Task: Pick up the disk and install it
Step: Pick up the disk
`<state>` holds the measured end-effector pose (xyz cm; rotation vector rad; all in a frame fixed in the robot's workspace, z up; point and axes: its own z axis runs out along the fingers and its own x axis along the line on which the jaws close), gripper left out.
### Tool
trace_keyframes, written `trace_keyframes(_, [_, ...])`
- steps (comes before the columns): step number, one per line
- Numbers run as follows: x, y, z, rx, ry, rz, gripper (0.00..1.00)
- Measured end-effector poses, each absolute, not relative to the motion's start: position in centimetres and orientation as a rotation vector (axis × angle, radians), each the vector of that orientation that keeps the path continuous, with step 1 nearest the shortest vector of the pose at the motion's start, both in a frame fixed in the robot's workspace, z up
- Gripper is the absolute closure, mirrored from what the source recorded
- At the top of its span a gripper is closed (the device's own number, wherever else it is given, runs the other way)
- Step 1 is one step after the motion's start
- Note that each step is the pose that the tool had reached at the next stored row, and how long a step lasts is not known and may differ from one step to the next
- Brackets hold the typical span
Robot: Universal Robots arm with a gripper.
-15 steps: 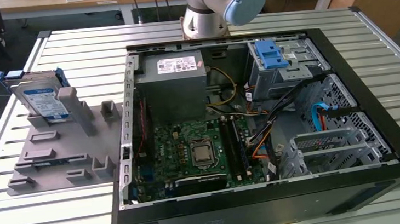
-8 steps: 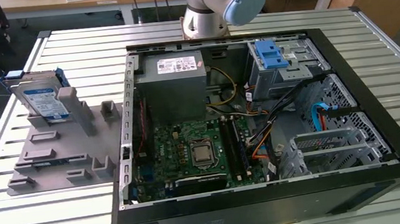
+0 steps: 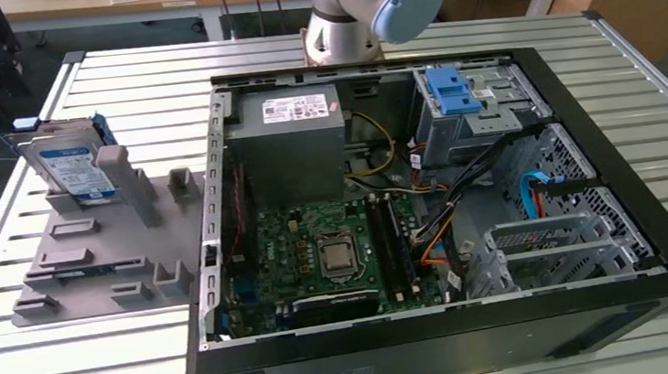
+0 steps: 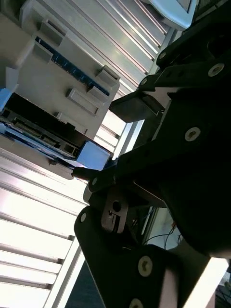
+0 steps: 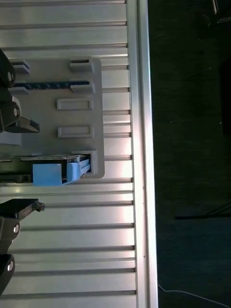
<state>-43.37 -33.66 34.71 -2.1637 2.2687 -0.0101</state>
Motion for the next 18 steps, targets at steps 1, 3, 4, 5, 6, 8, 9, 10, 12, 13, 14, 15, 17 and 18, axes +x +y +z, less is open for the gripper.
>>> trace_keyframes(1, [-43.5,-33.5,34.6,-2.164,2.269,-0.011,0.35])
trace_keyframes(3, [-43.9,-33.4,34.3,-2.164,2.269,-0.013,0.35])
trace_keyframes(4, [-43.9,-33.4,34.1,-2.163,2.268,-0.015,0.35])
trace_keyframes(5, [-43.9,-33.4,33.9,-2.163,2.267,-0.016,0.35])
trace_keyframes(6, [-44.0,-33.4,33.7,-2.163,2.265,-0.018,0.35])
trace_keyframes(8, [-44.0,-33.4,33.4,-2.162,2.262,-0.023,0.35])
trace_keyframes(9, [-44.0,-33.4,33.3,-2.162,2.260,-0.025,0.35])
trace_keyframes(10, [-44.0,-33.3,33.1,-2.161,2.260,-0.026,0.35])
trace_keyframes(12, [-44.0,-33.3,32.7,-2.161,2.259,-0.027,0.35])
trace_keyframes(13, [-44.0,-33.3,32.6,-2.161,2.259,-0.027,0.35])
trace_keyframes(14, [-44.1,-33.3,32.4,-2.161,2.259,-0.027,0.35])
trace_keyframes(15, [-44.1,-33.3,32.2,-2.161,2.259,-0.027,0.35])
trace_keyframes(17, [-44.2,-33.3,31.9,-2.162,2.260,-0.028,0.35])
trace_keyframes(18, [-44.2,-33.3,31.8,-2.162,2.260,-0.029,0.37])
